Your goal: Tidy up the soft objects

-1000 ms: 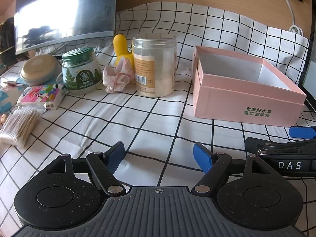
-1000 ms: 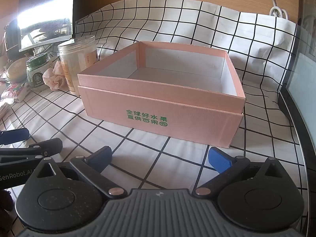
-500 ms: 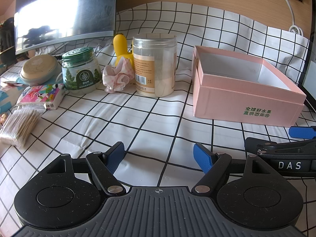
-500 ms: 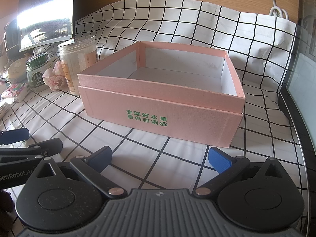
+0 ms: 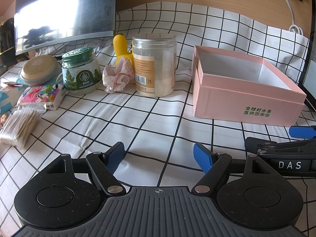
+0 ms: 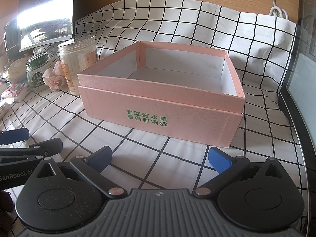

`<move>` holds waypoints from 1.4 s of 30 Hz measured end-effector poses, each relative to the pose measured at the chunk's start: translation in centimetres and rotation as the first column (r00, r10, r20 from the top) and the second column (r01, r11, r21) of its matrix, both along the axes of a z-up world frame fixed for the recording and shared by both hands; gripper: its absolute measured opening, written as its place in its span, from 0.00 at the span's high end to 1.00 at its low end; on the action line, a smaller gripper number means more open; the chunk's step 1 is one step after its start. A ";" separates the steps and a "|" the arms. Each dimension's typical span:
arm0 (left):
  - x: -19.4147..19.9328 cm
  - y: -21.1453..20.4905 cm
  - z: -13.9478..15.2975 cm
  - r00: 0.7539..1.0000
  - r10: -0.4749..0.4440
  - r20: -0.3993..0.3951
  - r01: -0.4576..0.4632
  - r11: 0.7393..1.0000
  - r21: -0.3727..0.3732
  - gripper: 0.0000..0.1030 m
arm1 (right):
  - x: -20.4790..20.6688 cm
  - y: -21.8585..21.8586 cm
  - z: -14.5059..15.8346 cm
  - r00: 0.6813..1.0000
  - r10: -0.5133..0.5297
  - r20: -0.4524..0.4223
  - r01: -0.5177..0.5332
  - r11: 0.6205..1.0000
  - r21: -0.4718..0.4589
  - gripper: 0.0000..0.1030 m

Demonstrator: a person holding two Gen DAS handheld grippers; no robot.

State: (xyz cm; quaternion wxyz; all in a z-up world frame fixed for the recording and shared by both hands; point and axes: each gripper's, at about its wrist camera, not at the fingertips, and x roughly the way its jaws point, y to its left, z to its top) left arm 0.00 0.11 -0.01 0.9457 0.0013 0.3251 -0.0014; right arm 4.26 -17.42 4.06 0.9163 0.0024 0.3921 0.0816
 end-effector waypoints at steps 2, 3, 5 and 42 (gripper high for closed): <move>0.0 0.0 0.0 1.000 0.000 0.000 0.000 1.000 0.001 0.20 | 0.0 0.0 0.0 1.000 0.000 0.000 0.000 1.000 0.000 0.00; 0.0 0.0 0.0 1.000 0.000 0.000 0.000 1.000 0.000 0.20 | 0.0 0.0 0.0 1.000 0.000 0.000 0.000 1.000 0.000 0.00; 0.0 0.0 0.0 1.000 0.000 0.000 0.000 1.000 0.000 0.20 | 0.0 0.0 0.0 1.000 0.000 0.000 0.000 1.000 0.000 0.00; -0.2 -0.4 0.1 1.000 0.000 0.000 0.000 1.000 0.002 0.20 | 0.0 0.0 0.0 1.000 0.000 0.000 0.000 1.000 0.000 0.00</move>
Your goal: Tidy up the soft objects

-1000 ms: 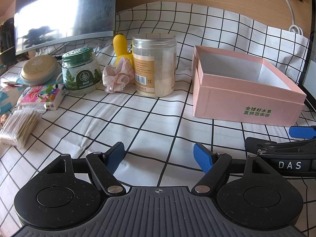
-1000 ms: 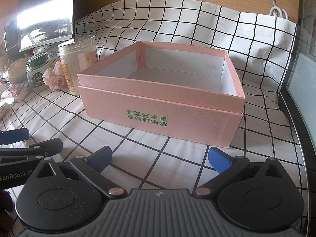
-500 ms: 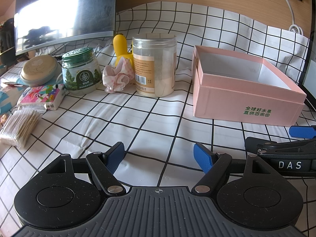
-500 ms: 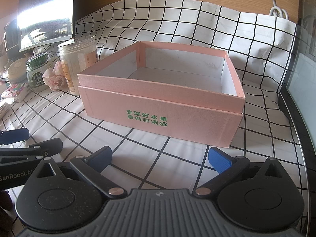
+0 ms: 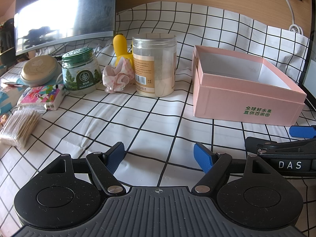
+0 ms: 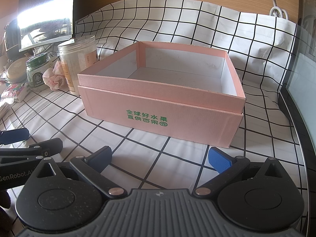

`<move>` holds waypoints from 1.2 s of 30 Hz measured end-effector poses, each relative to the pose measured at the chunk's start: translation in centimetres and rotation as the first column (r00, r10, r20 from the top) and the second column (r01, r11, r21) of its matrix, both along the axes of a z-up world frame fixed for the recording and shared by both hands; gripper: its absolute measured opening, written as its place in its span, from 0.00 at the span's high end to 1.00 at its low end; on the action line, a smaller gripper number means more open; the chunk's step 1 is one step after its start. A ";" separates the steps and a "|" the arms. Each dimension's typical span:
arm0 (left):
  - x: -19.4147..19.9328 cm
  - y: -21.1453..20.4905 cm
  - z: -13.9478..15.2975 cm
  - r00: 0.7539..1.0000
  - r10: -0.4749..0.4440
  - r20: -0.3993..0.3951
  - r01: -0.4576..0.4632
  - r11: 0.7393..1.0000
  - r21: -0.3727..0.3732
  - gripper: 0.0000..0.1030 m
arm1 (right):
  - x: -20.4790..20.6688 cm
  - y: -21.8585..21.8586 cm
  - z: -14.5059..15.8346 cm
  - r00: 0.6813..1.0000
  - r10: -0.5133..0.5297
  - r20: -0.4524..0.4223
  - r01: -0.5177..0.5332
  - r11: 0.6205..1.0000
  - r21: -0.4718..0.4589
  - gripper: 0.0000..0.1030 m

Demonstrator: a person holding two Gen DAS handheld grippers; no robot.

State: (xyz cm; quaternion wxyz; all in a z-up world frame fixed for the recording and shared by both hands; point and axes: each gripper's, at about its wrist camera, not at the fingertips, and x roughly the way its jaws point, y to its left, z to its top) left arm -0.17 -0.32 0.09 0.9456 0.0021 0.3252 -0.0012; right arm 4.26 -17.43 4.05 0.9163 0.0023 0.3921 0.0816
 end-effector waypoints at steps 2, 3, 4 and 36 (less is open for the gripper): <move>0.0 0.0 0.0 1.000 0.000 0.000 0.000 1.000 0.001 0.20 | 0.0 0.0 0.0 1.000 0.000 0.000 0.000 1.000 0.000 0.00; 0.0 0.0 0.0 1.000 0.000 0.000 0.000 1.000 0.001 0.20 | 0.0 0.0 0.0 1.000 0.000 0.000 0.000 1.000 0.000 0.00; 0.0 0.0 0.0 1.000 0.000 0.000 0.000 1.000 0.001 0.20 | 0.0 0.0 0.0 1.000 0.000 0.000 0.000 1.000 0.000 0.00; 4.4 33.0 9.5 0.995 0.084 0.048 -0.087 0.993 0.082 0.25 | 3.1 10.1 6.5 0.976 -0.005 -0.216 0.006 1.000 0.004 0.06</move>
